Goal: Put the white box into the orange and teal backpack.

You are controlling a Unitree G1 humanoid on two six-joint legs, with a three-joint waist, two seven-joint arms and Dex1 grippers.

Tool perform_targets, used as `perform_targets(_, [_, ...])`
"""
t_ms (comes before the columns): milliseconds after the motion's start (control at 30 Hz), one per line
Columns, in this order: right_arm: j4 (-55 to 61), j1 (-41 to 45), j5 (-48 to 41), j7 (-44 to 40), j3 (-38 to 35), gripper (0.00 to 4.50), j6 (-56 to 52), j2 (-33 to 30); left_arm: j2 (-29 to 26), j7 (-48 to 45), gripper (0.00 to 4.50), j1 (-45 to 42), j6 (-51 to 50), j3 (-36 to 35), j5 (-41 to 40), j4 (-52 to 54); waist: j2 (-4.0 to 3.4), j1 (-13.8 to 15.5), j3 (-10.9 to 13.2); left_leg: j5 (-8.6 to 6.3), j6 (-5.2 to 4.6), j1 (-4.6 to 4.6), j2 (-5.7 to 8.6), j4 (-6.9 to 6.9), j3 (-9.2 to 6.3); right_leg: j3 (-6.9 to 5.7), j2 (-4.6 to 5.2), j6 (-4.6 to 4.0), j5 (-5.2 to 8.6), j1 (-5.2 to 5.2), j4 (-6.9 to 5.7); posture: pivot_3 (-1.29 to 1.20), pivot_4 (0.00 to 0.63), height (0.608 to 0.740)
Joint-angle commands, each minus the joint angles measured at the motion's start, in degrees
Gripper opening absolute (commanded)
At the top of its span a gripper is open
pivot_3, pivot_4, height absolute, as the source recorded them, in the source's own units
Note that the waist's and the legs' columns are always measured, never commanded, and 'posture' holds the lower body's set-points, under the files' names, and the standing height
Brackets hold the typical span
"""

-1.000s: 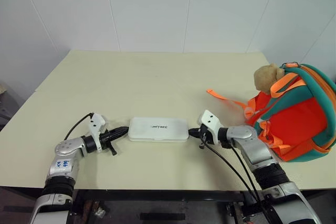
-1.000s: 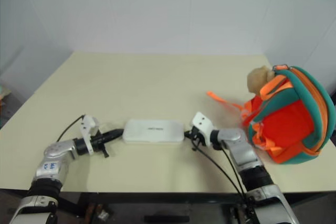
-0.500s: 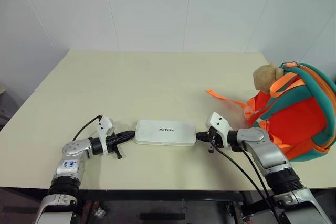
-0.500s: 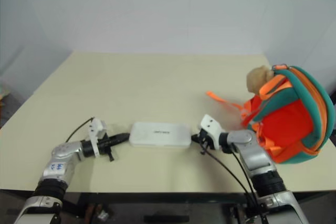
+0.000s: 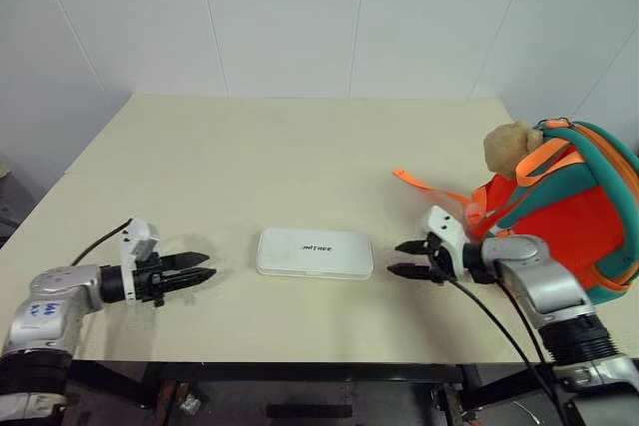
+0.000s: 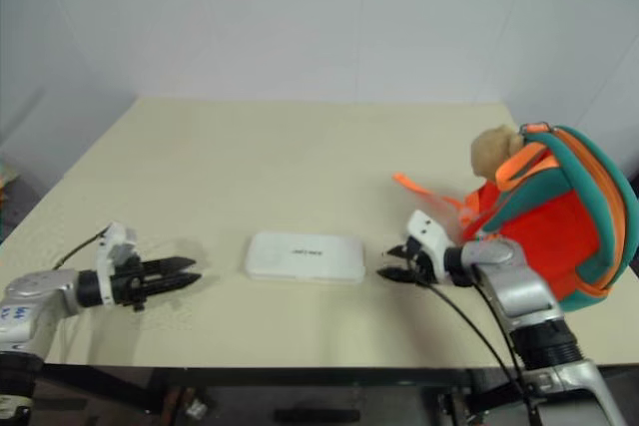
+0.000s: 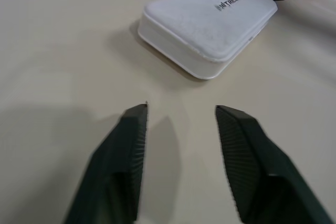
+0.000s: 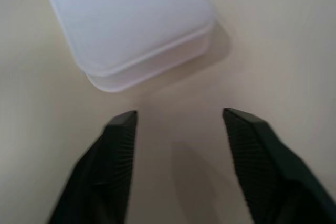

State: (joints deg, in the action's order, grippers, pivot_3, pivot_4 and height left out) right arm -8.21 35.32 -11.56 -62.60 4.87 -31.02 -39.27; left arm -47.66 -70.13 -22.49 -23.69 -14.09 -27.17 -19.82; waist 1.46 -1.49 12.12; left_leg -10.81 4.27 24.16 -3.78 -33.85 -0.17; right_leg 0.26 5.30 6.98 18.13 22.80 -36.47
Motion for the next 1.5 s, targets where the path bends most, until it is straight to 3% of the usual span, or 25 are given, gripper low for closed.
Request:
perform_targets(33, [2.5,2.3,-5.1,-1.3,-3.4,4.08,-5.8,-0.9,-1.2,0.2,3.53,-2.3,-7.3,-3.4,-4.8,0.2,0.00,-0.1,0.0,0.00,0.00,0.00,0.00,0.00,0.00,0.00,0.00,0.00,0.00,0.00,0.00,0.00,0.150,0.740])
perform_targets(67, [3.1,2.8,-6.1,-0.9,-3.8,4.45,-7.4,-0.5,-1.4,0.6,3.85,-2.8,-9.7,-3.3,-5.4,0.0,0.00,-0.1,0.0,0.00,0.00,0.00,0.00,0.00,0.00,0.00,-0.01,0.00,0.00,0.00,-0.01,0.00,0.150,0.740])
perform_targets(133, [4.7,4.3,-9.3,0.4,-5.0,4.50,-12.9,0.7,-1.9,0.5,4.47,-3.9,-14.7,-2.9,-6.4,-0.5,0.00,-0.2,0.0,0.00,0.00,0.00,0.00,0.00,0.00,0.00,-0.01,0.00,0.00,0.00,-0.02,0.00,0.150,0.740])
perform_targets(300, [6.4,7.3,-16.2,4.6,-8.3,4.50,-25.1,3.7,-2.2,3.3,4.47,-8.4,-27.5,-0.8,-7.1,-4.3,0.00,-0.1,0.0,-0.01,-0.01,-0.01,-0.03,0.02,0.00,0.02,-0.03,0.01,0.00,0.01,-0.06,0.00,0.150,0.740])
perform_targets(500, [3.9,11.2,-18.5,11.3,-8.9,4.50,-34.9,6.3,2.1,8.6,4.47,-18.2,-35.3,0.8,-6.2,-14.5,0.00,0.3,0.0,-0.01,-0.02,0.03,0.00,-0.01,0.00,0.02,-0.02,0.02,-0.01,0.01,-0.04,0.00,0.150,0.740])
perform_targets(967, [3.6,12.4,-17.5,15.9,-4.6,4.50,-41.1,5.1,10.3,7.6,4.47,-25.1,-36.4,7.2,-3.3,-22.0,0.01,-0.1,0.0,-0.03,-0.03,0.04,-0.01,-0.02,0.04,0.05,-0.05,0.07,0.02,0.05,-0.08,0.00,0.150,0.740])
perform_targets(1500, [-4.4,14.3,-17.0,18.5,-3.4,4.50,-41.2,11.4,17.1,8.3,4.47,-28.2,-30.0,8.0,1.1,-29.6,0.00,1.2,0.0,-0.02,-0.03,0.00,0.01,-0.28,0.02,0.08,-0.04,0.11,-0.01,0.01,-0.35,0.00,0.150,0.740])
